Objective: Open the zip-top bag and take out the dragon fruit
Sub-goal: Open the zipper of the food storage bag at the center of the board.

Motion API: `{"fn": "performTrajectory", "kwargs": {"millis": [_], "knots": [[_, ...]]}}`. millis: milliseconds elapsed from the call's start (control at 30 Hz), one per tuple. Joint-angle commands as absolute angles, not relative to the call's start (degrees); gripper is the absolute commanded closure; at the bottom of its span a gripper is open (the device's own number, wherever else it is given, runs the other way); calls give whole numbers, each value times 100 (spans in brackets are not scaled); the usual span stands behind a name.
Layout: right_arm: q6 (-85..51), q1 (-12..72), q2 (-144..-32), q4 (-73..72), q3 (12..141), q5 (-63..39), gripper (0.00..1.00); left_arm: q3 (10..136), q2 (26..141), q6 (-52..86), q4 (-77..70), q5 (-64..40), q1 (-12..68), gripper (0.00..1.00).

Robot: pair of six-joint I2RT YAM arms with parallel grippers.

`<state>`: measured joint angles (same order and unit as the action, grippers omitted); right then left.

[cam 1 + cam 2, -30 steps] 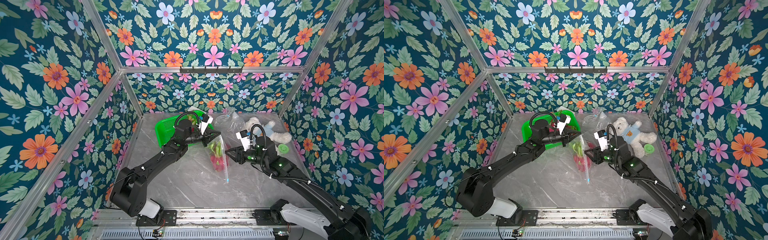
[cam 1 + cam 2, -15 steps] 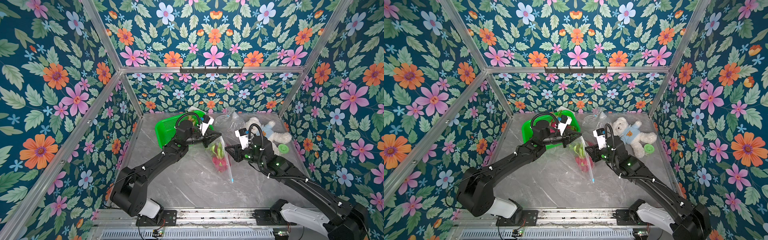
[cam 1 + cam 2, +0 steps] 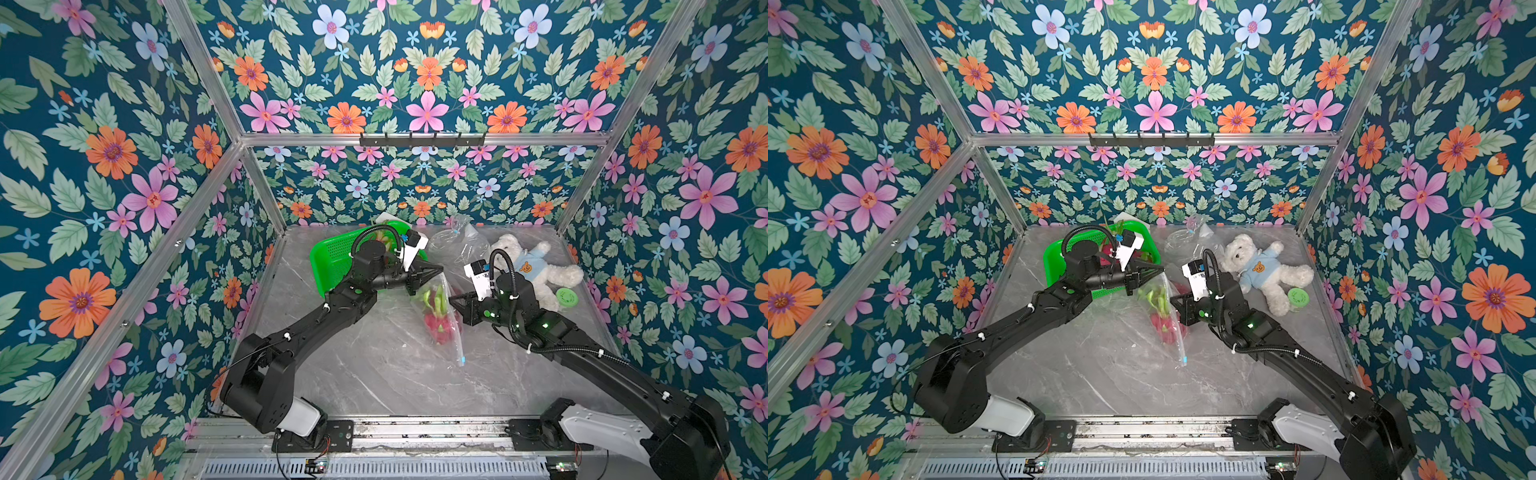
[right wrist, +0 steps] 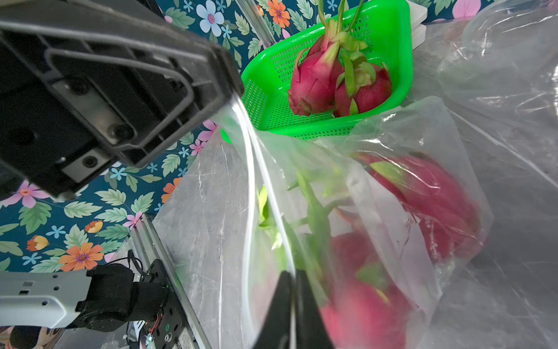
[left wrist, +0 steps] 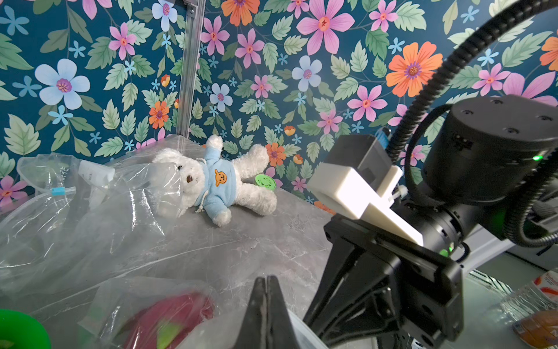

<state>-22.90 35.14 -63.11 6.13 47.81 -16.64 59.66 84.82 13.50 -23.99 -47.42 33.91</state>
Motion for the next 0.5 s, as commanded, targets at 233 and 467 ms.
{"fn": "performTrajectory", "kwargs": {"millis": [233,467], "knots": [[-2231,3515,-4830,1401,4478,1091,100,5919,8449,1342,-2646,-4764,3401,100],[-2169,3516,-4565,1234,4199,879,100,5994,8513,1372,-2639,-4859,3416,100]]}}
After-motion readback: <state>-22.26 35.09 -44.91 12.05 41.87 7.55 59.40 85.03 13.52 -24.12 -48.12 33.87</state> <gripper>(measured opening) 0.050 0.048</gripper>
